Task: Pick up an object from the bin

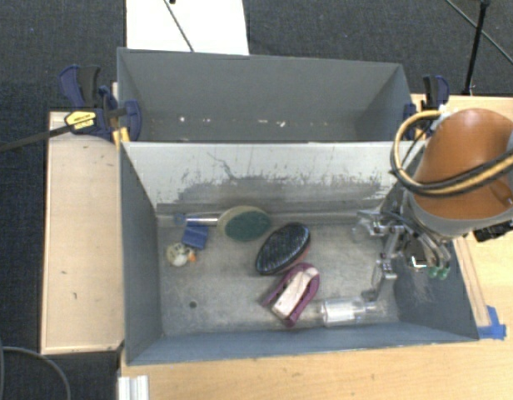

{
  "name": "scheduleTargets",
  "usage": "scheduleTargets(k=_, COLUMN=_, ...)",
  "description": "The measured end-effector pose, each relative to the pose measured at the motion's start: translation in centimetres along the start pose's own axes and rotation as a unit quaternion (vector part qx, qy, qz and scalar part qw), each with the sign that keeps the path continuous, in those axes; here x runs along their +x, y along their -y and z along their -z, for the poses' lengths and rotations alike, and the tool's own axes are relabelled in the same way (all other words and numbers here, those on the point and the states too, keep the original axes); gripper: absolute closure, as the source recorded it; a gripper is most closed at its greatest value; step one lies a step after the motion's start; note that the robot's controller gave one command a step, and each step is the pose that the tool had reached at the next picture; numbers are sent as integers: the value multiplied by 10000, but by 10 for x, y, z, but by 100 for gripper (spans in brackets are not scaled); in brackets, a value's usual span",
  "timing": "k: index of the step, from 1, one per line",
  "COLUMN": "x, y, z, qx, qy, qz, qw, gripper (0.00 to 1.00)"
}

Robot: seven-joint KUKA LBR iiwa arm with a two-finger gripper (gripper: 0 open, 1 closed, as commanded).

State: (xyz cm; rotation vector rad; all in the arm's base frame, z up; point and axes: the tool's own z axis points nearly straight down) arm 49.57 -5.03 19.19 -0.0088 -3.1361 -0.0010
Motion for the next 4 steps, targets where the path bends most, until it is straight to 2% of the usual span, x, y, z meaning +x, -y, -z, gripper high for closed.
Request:
scheduleTargets(k=1, x=-40, y=-52, z=-115, qx=-2, qy=19, qz=1146, qw=9934, gripper=0)
scheduleTargets(k=2, x=-9, y=-99, z=-122, qx=-8, qy=23, qz=1429, qw=9897, gripper=0)
scheduleTargets(k=3, x=-10, y=-96, z=-122, qx=5, qy=34, qz=1420, qw=9899, gripper=100)
scheduleTargets(k=4, x=-25, y=-101, z=16, qx=7, qy=76, qz=1233, qw=9923, gripper=100)
